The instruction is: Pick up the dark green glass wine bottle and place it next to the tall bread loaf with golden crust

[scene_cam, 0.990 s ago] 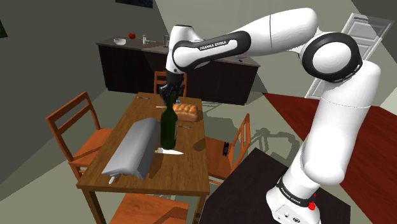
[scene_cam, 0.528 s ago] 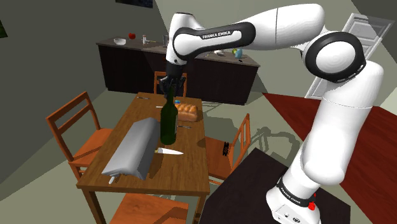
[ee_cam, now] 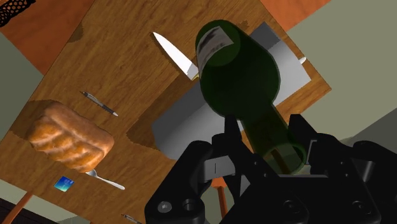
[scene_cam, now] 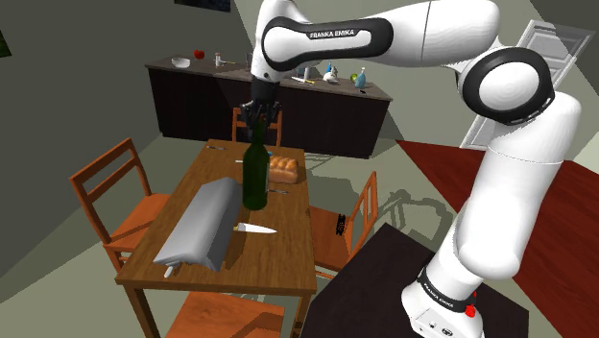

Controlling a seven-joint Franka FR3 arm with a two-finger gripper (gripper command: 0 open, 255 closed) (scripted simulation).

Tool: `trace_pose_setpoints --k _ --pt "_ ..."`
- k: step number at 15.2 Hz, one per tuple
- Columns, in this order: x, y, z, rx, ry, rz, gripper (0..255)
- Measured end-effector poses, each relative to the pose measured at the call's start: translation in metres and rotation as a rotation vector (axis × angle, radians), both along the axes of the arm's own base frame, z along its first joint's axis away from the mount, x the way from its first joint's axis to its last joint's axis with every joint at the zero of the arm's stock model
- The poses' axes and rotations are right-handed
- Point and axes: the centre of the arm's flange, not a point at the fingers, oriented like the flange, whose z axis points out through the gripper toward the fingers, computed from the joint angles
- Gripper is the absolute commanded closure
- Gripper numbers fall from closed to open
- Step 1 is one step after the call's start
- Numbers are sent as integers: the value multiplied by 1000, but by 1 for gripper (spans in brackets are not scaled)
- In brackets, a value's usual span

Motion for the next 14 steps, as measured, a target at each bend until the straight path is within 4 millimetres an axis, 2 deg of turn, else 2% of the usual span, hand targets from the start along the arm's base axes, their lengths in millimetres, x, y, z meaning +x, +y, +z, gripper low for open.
trace_pose_setpoints --k 14 --pt "1 1 74 0 0 0 255"
